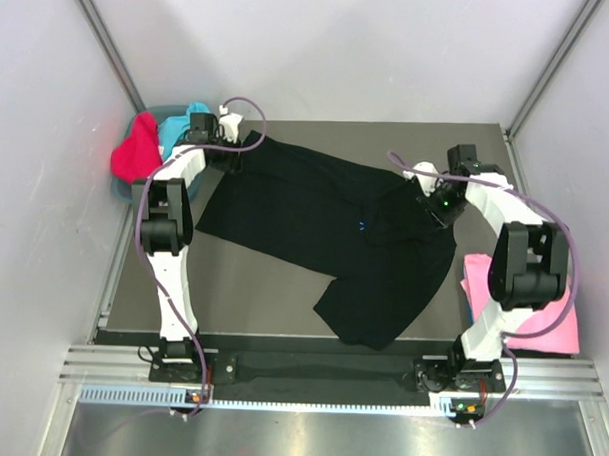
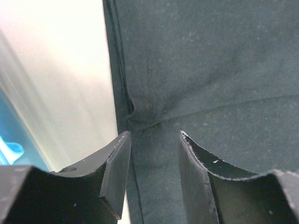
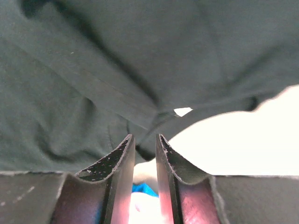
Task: Fold and stack the t-shirts
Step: Fold the tshirt
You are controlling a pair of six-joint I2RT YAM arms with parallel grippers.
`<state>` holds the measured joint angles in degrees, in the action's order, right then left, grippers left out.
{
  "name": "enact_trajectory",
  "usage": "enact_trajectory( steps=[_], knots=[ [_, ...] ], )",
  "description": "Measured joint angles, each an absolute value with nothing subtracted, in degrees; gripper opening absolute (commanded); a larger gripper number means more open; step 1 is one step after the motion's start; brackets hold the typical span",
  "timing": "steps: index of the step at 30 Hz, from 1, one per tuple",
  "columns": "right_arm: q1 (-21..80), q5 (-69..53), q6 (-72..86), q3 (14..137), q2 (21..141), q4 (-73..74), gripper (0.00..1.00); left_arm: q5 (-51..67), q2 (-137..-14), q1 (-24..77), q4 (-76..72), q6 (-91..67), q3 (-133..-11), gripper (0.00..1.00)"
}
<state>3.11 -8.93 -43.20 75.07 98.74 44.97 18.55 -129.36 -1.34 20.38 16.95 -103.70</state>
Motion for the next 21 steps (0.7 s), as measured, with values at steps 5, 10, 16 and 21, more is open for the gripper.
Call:
enact_trajectory(
  steps=[5, 10, 16, 21],
  knots=[
    [2.31, -11.88, -44.77, 76.97, 103.70, 48.49, 0.25, 16.93, -129.38, -0.91, 21.08, 18.00, -103.70, 0.49],
    [0.91, -13.72, -45.30, 78.74, 106.52, 50.17, 0.26, 14.46, -129.38, 0.51, 21.08, 19.09, -103.70, 0.49],
    [-2.00, -14.68, -45.34, 80.36, 108.47, 50.61, 0.26, 13.39, -129.38, 2.87, 21.08, 19.73, -103.68, 0.49],
    [-2.42, -15.55, -44.91, 80.40, 109.75, 50.52, 0.27, 12.71, -129.38, 3.25, 21.08, 19.79, -103.68, 0.49]
  ],
)
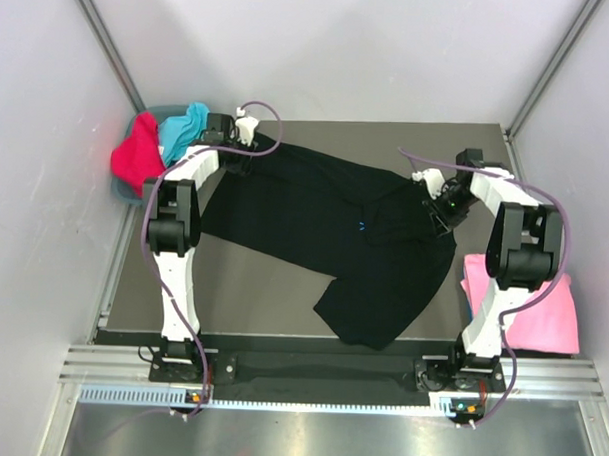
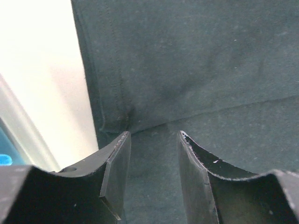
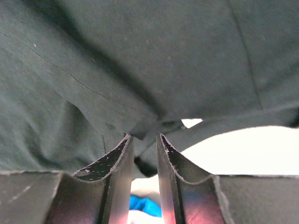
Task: Fold and stack the t-shirts
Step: Fold the tshirt
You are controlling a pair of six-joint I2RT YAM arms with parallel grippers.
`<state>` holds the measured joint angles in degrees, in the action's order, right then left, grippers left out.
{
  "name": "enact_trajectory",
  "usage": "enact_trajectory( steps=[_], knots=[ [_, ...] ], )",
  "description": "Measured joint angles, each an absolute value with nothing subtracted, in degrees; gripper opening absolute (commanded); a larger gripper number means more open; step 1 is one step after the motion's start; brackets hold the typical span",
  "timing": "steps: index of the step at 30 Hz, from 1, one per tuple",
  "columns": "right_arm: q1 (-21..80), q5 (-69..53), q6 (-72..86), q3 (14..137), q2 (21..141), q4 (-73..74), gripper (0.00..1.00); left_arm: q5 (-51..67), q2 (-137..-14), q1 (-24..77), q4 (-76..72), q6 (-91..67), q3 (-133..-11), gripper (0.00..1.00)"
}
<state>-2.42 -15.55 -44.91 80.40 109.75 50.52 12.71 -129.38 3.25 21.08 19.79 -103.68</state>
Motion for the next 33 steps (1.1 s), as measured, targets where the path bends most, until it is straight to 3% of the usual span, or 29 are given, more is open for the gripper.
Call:
enact_trajectory(
  steps=[8, 15, 29, 32, 33],
  knots=[
    [-2.42, -19.00, -44.01, 82.72, 111.61, 51.88, 0.27, 12.08, -129.38, 2.90, 21.08, 19.88, -103.37, 0.49],
    [-2.42, -19.99, -43.40, 83.37, 112.18, 52.14, 0.00, 12.05, -129.38, 2.90, 21.06, 19.86, -102.87, 0.49],
    [0.78, -23.24, -40.75, 83.35, 103.33, 59.09, 0.00, 12.12, -129.38, 2.17, 20.99, 20.10, -102.56, 0.49],
    [4.71, -25.30, -38.98, 82.78, 99.48, 61.21, 0.08, 12.16, -129.38, 1.56, 20.91, 20.10, -102.56, 0.49],
    [6.20, -26.02, -38.30, 82.30, 98.50, 62.00, 0.16, 12.16, -129.38, 1.41, 20.84, 20.10, -102.56, 0.49]
  ],
)
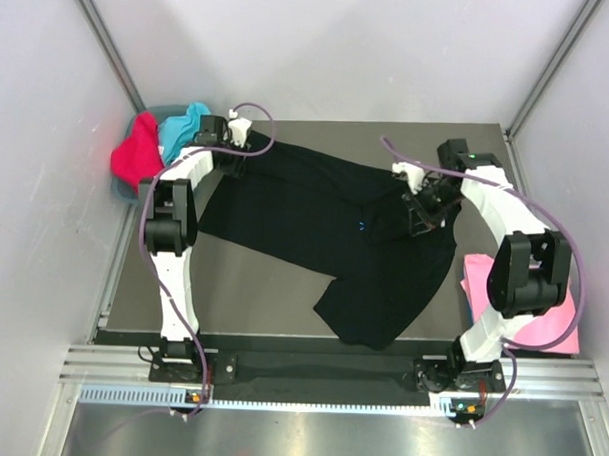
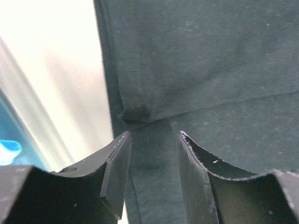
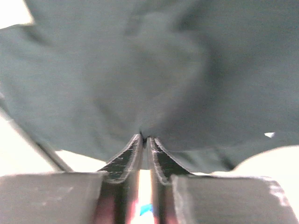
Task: Fold and stack the t-shirts
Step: Fold the tshirt
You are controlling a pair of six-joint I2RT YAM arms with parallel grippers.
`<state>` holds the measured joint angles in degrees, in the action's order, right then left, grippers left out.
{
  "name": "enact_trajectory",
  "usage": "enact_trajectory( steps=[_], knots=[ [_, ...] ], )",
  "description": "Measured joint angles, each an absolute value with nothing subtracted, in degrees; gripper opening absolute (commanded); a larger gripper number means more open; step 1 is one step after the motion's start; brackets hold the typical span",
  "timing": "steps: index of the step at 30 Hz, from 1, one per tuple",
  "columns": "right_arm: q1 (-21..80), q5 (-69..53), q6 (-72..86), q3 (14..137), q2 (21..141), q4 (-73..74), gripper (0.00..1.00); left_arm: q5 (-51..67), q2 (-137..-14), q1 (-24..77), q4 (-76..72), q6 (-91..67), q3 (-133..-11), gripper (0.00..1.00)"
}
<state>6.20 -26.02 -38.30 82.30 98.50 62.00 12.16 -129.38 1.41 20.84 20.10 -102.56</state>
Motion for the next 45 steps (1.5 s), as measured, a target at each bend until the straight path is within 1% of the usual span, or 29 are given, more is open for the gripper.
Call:
enact_trajectory(
  steps=[3, 6, 9, 10, 12, 14, 16, 22, 29, 37, 45],
  knots=[
    [9.45, -28.18, -36.73, 80.62, 97.34, 64.53, 0.21, 12.34, -129.38, 0.99, 20.58, 20.08, -102.59, 0.49],
    [10.33, -28.80, -35.88, 80.42, 97.34, 66.41, 0.23, 12.36, -129.38, 0.67, 20.58, 20.03, -102.59, 0.49],
    [9.91, -28.82, -35.70, 85.34, 97.82, 67.90, 0.24, 12.38, -129.38, 0.64, 20.56, 19.97, -102.59, 0.49],
    [9.85, -28.91, -35.70, 88.27, 98.28, 67.83, 0.23, 12.38, -129.38, 0.67, 20.56, 19.92, -102.59, 0.49],
    [9.96, -29.23, -35.97, 94.00, 99.94, 67.11, 0.18, 12.38, -129.38, 0.67, 20.58, 19.84, -102.59, 0.49],
    [10.31, -29.34, -36.51, 97.60, 102.21, 66.08, 0.15, 12.36, -129.38, 0.67, 20.58, 19.64, -102.59, 0.49],
    [10.61, -29.17, -37.45, 98.54, 104.84, 65.08, 0.15, 12.36, -129.38, 0.69, 20.58, 19.64, -102.59, 0.49],
    [12.40, -27.55, -42.19, 94.74, 111.83, 63.96, 0.18, 12.05, -129.38, 0.69, 20.58, 19.70, -102.59, 0.49],
    [16.05, -27.53, -46.17, 89.93, 112.46, 63.55, 0.19, 11.18, -129.38, 0.69, 20.58, 19.97, -102.21, 0.49],
    [20.34, -28.34, -46.24, 89.60, 114.52, 60.31, 0.20, 10.61, -129.38, 0.69, 20.64, 20.84, -101.34, 0.49],
    [22.00, -28.01, -44.75, 89.60, 117.67, 56.73, 0.20, 10.57, -129.38, 0.67, 20.62, 21.15, -101.32, 0.49]
  ],
)
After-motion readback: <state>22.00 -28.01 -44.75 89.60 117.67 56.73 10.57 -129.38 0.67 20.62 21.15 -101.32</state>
